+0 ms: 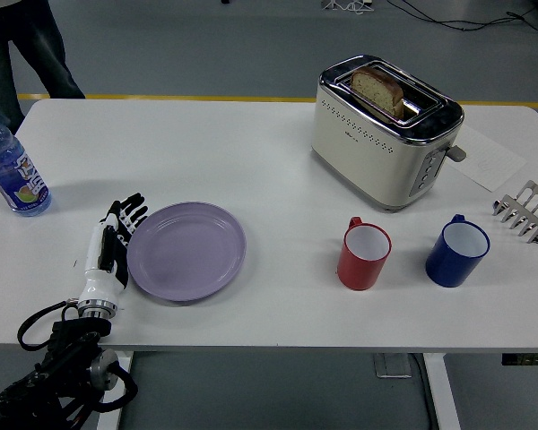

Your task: Push plate across desktop

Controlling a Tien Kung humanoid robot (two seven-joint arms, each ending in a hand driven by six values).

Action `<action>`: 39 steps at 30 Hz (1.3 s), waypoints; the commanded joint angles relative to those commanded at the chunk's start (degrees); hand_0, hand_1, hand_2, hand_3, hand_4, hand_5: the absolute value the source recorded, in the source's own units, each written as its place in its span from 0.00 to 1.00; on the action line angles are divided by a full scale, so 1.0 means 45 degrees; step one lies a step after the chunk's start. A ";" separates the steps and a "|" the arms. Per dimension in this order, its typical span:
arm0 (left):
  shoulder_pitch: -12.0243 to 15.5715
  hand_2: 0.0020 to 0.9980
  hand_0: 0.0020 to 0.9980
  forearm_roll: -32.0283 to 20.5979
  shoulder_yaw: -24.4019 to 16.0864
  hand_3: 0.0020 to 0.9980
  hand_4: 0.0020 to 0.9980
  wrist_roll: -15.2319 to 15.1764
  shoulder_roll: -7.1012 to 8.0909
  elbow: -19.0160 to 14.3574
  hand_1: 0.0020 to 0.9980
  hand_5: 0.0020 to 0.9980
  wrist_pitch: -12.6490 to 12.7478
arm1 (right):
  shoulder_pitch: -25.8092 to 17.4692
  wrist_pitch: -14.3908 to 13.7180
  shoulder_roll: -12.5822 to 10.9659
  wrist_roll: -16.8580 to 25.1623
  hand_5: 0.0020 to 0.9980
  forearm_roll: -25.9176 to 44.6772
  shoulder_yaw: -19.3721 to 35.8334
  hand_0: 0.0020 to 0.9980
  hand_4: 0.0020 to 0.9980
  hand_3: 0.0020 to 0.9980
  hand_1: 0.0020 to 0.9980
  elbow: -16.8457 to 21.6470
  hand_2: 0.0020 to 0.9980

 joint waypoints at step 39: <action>-0.1493 0.81 0.79 -0.0626 0.2598 0.73 0.48 0.0000 -0.0815 -0.0252 0.81 1.00 0.0126 | 0.0043 0.0044 -0.0075 0.0178 0.45 0.0206 -0.0253 0.66 0.51 0.65 0.65 -0.0004 0.71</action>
